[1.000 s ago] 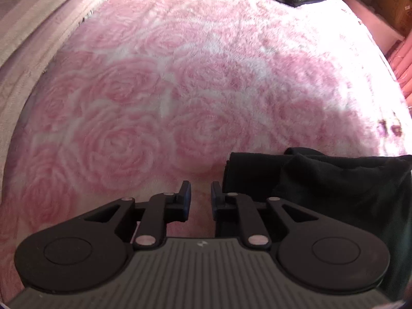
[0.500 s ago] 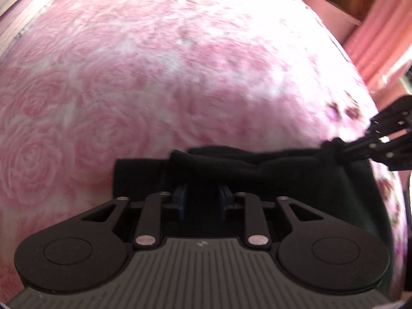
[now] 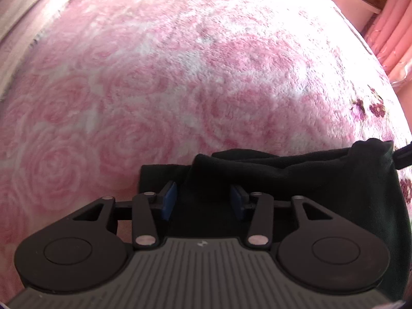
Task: Fold clothes
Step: 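Position both open tools at the edge of the folded dark green bundle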
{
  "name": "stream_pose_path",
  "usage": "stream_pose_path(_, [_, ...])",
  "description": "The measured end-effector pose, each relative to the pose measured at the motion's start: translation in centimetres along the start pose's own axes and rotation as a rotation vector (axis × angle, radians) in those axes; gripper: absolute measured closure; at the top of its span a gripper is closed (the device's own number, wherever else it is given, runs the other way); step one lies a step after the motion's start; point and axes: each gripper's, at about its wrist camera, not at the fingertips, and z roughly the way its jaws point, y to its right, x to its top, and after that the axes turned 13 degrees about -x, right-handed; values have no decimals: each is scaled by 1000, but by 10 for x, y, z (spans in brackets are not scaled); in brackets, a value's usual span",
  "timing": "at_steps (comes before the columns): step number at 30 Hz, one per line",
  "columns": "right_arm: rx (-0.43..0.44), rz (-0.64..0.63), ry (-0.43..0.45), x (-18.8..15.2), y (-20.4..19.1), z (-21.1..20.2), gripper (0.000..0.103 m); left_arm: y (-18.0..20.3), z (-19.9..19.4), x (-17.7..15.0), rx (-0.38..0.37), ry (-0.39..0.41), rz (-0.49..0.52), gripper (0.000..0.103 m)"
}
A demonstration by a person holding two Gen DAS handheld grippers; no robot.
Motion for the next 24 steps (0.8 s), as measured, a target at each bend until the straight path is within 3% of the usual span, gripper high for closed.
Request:
stream_pose_path(3, [69, -92, 24, 6, -25, -15, 97, -6, -33, -24, 53, 9, -32, 66])
stream_pose_path(5, [122, -140, 12, 7, -42, -15, 85, -11, -55, -46, 91, -1, -53, 66])
stream_pose_path(6, [149, -157, 4, 5, -49, -13, 55, -11, -64, -60, 103, -13, -65, 66])
stream_pose_path(7, [174, -175, -3, 3, -57, -11, 36, -10, -72, -74, 114, -25, -78, 66])
stream_pose_path(12, [240, -224, -45, -9, -90, 7, 36, 10, -81, -128, 99, -63, -144, 66])
stream_pose_path(16, [157, -200, -106, -23, -96, 25, 36, 23, -56, -153, 94, -89, -123, 66])
stream_pose_path(20, [92, -206, -75, -25, -101, 4, 36, 26, -55, -160, 117, -60, -140, 66])
stream_pose_path(24, [47, -291, -35, -41, -125, -18, 36, 29, -63, -163, 139, -74, -152, 66])
